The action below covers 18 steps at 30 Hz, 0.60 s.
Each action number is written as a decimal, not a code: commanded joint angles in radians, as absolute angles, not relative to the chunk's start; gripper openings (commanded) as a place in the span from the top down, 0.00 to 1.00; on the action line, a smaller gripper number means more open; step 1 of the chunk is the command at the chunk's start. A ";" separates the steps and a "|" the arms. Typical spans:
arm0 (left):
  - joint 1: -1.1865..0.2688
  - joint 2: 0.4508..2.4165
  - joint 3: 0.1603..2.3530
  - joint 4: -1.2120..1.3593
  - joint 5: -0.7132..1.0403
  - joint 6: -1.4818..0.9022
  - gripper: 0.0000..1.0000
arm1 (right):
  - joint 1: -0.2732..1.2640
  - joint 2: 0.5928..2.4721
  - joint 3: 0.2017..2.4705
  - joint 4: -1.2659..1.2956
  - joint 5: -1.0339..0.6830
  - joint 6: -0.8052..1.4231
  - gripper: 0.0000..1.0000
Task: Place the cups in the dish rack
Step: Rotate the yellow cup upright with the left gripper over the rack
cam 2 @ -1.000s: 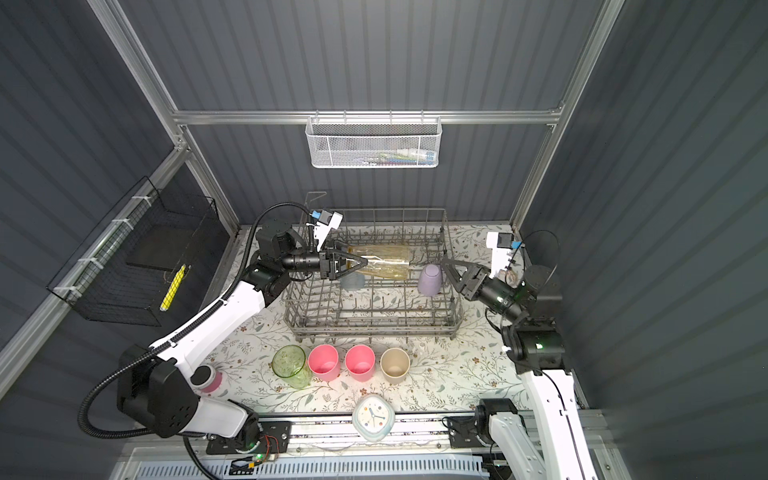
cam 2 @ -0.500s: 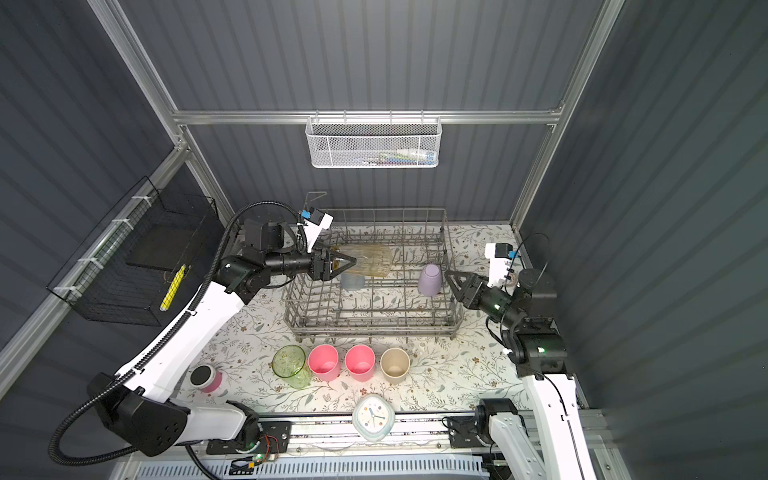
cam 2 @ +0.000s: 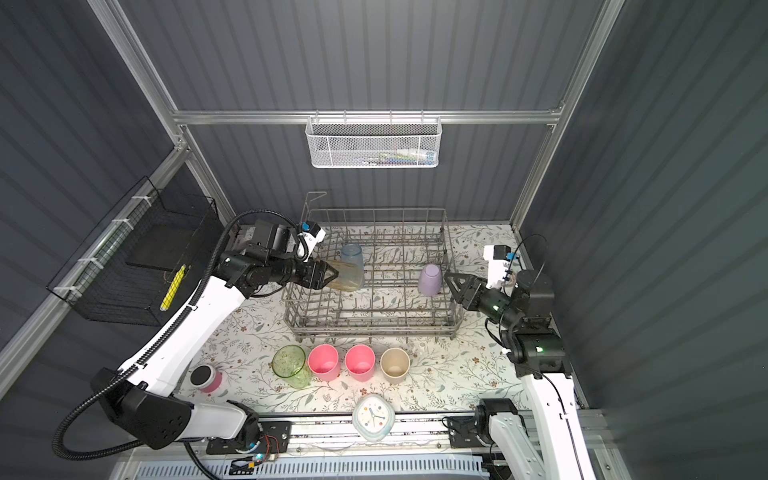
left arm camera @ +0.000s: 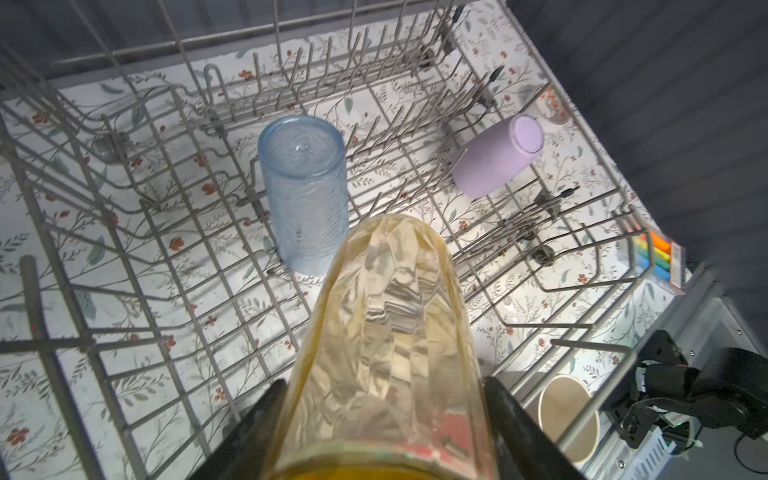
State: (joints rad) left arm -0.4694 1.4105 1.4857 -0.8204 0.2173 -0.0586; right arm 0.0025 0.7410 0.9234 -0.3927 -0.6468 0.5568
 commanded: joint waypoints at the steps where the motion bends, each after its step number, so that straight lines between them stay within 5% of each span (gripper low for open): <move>1: -0.462 1.424 1.517 -0.876 0.167 -0.034 0.70 | 0.000 0.739 0.913 -0.369 -0.650 0.551 0.57; 18: -0.464 1.495 1.513 -0.913 0.203 -0.022 0.69 | 0.000 0.759 0.885 -0.340 -0.657 0.561 0.57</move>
State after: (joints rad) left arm -0.4694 1.4811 1.4868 -0.9058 0.1635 -0.0364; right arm 0.0025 0.7570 0.8989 -0.3641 -0.6472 0.5587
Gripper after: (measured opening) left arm 0.698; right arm 0.431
